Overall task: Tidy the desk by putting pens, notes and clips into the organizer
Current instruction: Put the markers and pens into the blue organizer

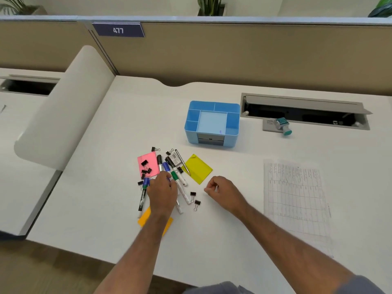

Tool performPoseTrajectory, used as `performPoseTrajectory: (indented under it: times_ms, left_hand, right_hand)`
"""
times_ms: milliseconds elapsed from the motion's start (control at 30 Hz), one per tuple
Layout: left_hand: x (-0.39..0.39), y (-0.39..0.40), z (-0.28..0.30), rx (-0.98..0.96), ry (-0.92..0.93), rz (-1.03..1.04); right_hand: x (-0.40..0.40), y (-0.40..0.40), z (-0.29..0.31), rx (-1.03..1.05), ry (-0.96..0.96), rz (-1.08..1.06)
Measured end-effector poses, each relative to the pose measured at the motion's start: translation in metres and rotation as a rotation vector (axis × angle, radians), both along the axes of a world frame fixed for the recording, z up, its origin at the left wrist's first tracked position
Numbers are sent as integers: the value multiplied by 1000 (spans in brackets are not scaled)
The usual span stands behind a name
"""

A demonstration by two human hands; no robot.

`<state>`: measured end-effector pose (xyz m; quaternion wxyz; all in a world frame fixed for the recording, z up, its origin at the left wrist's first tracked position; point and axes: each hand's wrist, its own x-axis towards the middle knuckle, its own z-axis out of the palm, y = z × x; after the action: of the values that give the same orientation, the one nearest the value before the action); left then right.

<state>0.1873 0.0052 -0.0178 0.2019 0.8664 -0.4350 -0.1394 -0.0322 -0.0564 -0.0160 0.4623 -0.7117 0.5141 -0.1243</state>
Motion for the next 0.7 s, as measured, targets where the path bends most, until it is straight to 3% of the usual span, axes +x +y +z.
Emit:
performPoseTrajectory:
  times_ms: [400,533,700]
  left_hand:
    - [8,4,4,12,19,-30]
    - [9,3,6,3,35,-38]
    - [13,0,5,1,59,-7]
  right_hand:
    - [75,11,-3,-253,408,337]
    - [76,12,-4,-269,428,371]
    - [70,7,5,-134,289,217]
